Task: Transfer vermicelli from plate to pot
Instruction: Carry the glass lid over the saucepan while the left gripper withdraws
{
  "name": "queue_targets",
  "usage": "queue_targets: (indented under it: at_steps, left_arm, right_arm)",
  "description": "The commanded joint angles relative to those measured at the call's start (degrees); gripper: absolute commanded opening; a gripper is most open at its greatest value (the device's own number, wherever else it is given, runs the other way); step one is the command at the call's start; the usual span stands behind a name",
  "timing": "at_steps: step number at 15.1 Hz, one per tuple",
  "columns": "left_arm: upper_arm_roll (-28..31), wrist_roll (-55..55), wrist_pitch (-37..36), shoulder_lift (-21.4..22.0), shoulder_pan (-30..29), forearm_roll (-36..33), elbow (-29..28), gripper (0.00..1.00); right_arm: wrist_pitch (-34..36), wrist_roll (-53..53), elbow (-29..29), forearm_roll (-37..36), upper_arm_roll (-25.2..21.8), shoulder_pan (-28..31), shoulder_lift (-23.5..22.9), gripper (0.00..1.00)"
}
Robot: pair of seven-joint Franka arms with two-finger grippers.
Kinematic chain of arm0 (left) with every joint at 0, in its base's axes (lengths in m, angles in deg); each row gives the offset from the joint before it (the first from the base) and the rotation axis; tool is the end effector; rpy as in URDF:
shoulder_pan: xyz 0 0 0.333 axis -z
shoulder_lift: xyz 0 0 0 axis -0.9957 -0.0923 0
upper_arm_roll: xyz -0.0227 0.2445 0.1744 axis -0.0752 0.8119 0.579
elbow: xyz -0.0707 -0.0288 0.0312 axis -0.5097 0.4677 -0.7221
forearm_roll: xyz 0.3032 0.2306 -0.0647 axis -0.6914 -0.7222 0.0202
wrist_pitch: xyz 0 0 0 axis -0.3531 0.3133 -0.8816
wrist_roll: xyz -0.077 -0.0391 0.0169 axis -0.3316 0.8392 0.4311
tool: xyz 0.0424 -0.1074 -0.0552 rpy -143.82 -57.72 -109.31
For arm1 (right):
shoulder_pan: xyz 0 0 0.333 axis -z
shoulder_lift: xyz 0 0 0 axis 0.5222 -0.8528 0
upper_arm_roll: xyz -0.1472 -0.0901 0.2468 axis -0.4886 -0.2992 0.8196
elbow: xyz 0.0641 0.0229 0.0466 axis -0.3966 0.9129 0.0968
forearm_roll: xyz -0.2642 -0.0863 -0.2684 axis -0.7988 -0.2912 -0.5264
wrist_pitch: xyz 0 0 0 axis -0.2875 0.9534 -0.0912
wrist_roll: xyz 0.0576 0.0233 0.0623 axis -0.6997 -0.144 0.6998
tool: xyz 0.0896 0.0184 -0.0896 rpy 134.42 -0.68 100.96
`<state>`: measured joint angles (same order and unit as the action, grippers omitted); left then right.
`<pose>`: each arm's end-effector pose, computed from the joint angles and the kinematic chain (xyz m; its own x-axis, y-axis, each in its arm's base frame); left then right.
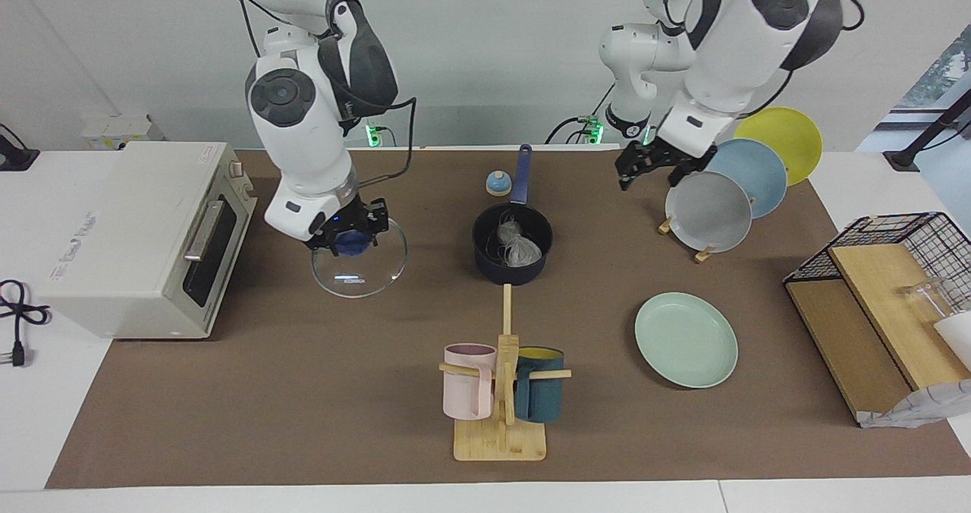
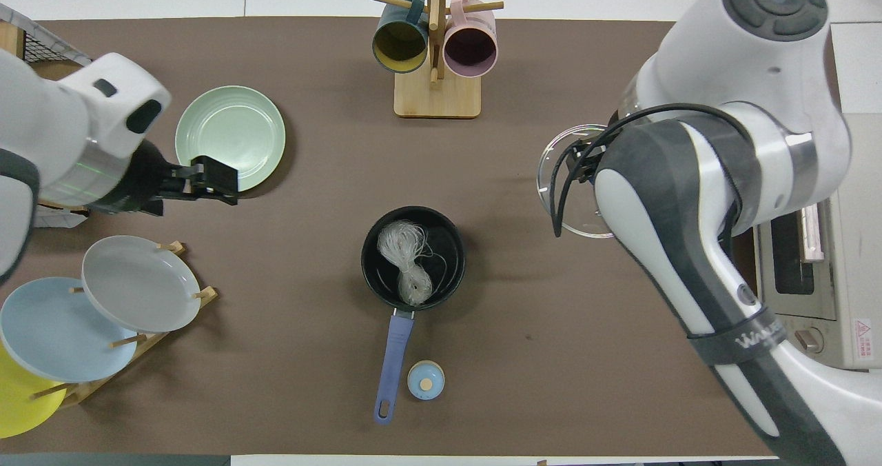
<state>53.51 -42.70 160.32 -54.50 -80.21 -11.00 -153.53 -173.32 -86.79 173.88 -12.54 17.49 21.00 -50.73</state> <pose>0.5292 -0.1358 0.5522 0.9972 0.0237 -0.0708 0.0283 -0.9975 0.0643 0.5936 0.1875 0.4661 0.9697 0.2244 -0.0970 0.2224 -0.9745 -0.0309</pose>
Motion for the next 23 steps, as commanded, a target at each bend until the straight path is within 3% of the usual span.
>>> queue_targets:
  at_steps: [1,5,11,13,23]
  left_arm:
    - [-0.67,-7.66,-0.96,-0.65,-4.22,-2.16,0.38,1.00]
    - [-0.67,-10.49,-0.78,0.67,-6.25,-2.95,-1.64,1.00]
    - [1.07,-9.79,-2.01,0.76,-5.47,-2.95,-0.68,1.00]
    - [2.14,-8.74,-2.63,2.85,-4.41,-2.95,-0.67,1.00]
    - [4.16,-10.49,-1.40,2.16,-3.00,-2.95,-0.59,1.00]
  right_arm:
    - [-2.89,-8.33,0.23,-0.07,1.21,-3.91,0.30,0.00]
    - [-5.18,-18.44,0.23,-1.90,1.20,-12.09,-0.48,0.00]
    - [-5.10,-33.30,-7.16,-4.63,1.20,-21.68,-9.44,0.00]
    - [-5.28,-34.02,-7.16,-4.99,1.21,-22.65,-10.42,0.00]
    - [-10.55,-37.28,-2.77,-4.64,1.29,-23.80,-10.42,0.00]
